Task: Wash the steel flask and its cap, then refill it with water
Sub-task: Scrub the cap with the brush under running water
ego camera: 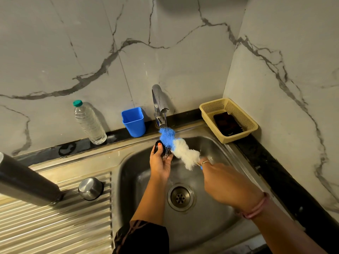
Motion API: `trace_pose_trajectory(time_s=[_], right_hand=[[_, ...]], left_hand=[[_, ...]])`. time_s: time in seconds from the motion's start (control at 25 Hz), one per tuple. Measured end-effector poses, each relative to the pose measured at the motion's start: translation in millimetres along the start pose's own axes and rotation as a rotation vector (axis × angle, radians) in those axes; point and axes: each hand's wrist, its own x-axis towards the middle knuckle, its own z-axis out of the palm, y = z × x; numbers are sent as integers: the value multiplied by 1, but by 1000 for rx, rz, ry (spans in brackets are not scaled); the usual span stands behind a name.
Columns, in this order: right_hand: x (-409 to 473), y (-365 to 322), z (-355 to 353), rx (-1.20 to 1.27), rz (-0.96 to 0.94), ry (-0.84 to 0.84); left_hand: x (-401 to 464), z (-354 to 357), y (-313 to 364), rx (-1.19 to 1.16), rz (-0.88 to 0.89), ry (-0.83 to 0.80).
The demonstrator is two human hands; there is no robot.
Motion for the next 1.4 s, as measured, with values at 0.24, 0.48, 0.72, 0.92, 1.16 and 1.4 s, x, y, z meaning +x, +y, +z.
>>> trace_pose_trajectory(time_s=[0.24, 0.48, 0.72, 0.92, 1.16, 1.4], right_hand=[[17, 1, 5, 24, 48, -13], [-2, -6, -5, -52, 64, 47], [11, -6, -3, -25, 79, 15], [-5, -11, -2, -44, 28, 87], [22, -6, 17, 43, 70, 133], [-6, -3, 24, 2, 67, 155]], left_hand=[[-5, 8, 0, -2, -28, -55], [5, 19, 2, 41, 45, 18], [2, 11, -1, 8, -40, 36], [4, 16, 2, -124, -69, 36], [-7, 22, -3, -165, -44, 50], [4, 16, 2, -239, -120, 115]])
